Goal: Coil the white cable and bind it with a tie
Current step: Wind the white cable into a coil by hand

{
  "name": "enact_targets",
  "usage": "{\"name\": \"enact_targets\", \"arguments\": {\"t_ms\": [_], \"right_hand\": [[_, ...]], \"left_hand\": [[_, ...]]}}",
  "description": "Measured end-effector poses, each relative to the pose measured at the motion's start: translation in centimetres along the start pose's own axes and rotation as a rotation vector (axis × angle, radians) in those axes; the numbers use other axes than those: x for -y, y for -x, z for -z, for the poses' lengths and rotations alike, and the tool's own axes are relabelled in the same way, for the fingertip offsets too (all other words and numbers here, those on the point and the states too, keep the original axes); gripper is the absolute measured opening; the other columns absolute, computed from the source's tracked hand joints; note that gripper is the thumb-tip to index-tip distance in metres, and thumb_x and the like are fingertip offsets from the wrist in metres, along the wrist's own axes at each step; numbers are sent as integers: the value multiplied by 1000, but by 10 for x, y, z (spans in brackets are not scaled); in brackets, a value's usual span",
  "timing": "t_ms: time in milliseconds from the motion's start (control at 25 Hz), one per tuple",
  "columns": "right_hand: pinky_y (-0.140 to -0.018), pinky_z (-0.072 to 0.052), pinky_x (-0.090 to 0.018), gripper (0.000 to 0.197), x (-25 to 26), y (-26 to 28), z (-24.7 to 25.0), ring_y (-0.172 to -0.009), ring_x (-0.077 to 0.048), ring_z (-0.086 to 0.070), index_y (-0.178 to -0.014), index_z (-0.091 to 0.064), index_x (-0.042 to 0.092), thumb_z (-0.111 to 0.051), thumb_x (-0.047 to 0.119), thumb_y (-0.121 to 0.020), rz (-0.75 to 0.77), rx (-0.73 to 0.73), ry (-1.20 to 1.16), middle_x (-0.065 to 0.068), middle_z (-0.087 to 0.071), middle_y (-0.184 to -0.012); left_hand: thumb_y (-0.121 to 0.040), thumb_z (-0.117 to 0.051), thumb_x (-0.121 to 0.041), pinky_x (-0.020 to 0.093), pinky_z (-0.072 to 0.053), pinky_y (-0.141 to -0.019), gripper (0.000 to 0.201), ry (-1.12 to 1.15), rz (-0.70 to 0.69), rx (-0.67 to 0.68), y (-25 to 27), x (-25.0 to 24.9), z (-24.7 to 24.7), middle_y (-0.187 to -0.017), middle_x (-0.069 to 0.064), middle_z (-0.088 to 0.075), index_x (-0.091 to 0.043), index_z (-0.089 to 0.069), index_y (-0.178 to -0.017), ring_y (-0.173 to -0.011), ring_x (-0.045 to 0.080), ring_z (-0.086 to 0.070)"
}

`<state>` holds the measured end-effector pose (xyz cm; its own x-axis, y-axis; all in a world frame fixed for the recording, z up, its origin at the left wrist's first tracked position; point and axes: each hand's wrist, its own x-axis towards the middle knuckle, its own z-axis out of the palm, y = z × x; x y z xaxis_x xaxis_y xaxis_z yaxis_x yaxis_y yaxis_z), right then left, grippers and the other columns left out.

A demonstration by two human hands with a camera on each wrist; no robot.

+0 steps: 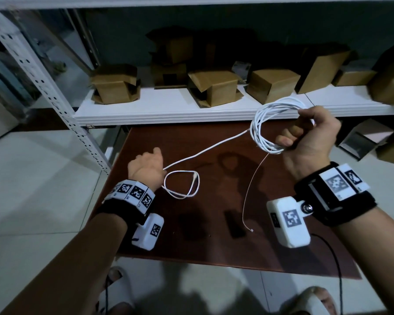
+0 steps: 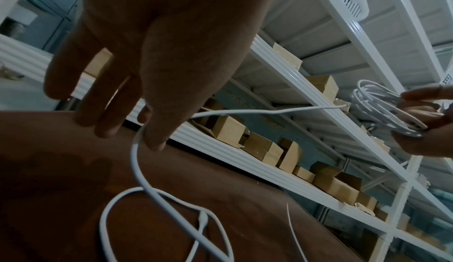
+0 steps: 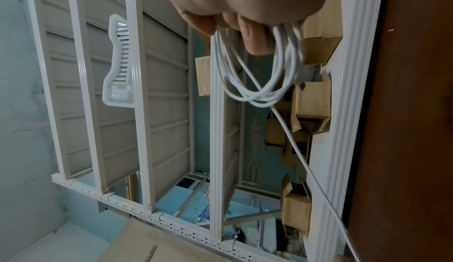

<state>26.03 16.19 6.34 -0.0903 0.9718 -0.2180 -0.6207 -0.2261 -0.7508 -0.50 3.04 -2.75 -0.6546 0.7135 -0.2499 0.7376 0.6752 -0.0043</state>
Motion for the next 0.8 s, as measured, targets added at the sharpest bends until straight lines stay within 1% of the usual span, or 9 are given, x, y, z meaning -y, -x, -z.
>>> {"name": "enact_targets", "arguments": {"t_ms": [80, 200, 320, 440, 520, 640, 720, 800], "right_hand": [[-41, -16, -24, 37, 0, -3, 1, -50, -16, -11, -61, -27, 23, -54, 13, -83, 31, -25, -5, 2, -13, -63], [-42, -16, -24, 36, 6, -7, 3, -51, -16, -10, -61, -29, 23, -54, 13, -84, 65, -49, -28, 2, -15, -63], [-42, -15, -25, 37, 10, -8, 4, -52, -17, -8, -60, -27, 24, -53, 14, -85, 65, -41, -42, 2, -13, -62], [-42, -15, -25, 39, 6, -3, 2, -50, -15, -8, -60, -25, 25, -51, 13, -87, 27, -12, -31, 4, -12, -58], [-41, -15, -25, 40, 2, 1, 0, -48, -14, -9, -60, -25, 25, -51, 13, -88, 3, 12, -25, 5, -13, -56], [-40, -16, -25, 39, -5, 2, -1, -48, -14, -10, -60, -26, 25, -51, 13, -87, -9, 34, -13, 4, -14, -56], [-40, -16, -24, 38, -9, 3, 0, -47, -14, -10, -60, -27, 24, -52, 13, -87, -10, 27, -4, 4, -15, -56], [-39, -16, -23, 37, -12, 4, -1, -46, -13, -11, -60, -29, 24, -52, 13, -86, -19, 16, 1, 4, -16, -56]], "left_hand": [[-98, -66, -46, 41, -48, -90, 50, -14, 28, 19, 1, -1, 0, -132, 13, -63, -16, -46, -135, -125, 35, -61], [-100, -60, -53, 41, -51, -92, 50, -128, 77, 107, 1, 1, -5, -135, 10, -64, -19, -55, -136, -125, 32, -63], [-103, -54, -52, 41, -50, -94, 50, -195, 130, 217, -1, 5, -15, -140, 8, -63, -18, -61, -140, -127, 29, -63], [-105, -51, -50, 42, -49, -97, 48, -195, 116, 225, -1, 3, -17, -141, 8, -62, -18, -62, -140, -128, 29, -62], [-106, -49, -50, 42, -49, -96, 47, -162, 100, 175, -3, 1, -12, -140, 11, -59, -16, -63, -138, -127, 31, -61], [-109, -47, -44, 44, -49, -92, 43, -11, 63, -6, -7, -1, -1, -139, 19, -45, -11, -62, -133, -120, 38, -61], [-109, -49, -39, 47, -48, -92, 39, 124, -20, -136, -8, -3, 3, -132, 22, -45, -6, -64, -125, -114, 44, -61], [-108, -52, -35, 48, -47, -91, 35, 227, -131, -222, -8, -6, 2, -122, 23, -50, -3, -65, -116, -109, 46, -60]]}}
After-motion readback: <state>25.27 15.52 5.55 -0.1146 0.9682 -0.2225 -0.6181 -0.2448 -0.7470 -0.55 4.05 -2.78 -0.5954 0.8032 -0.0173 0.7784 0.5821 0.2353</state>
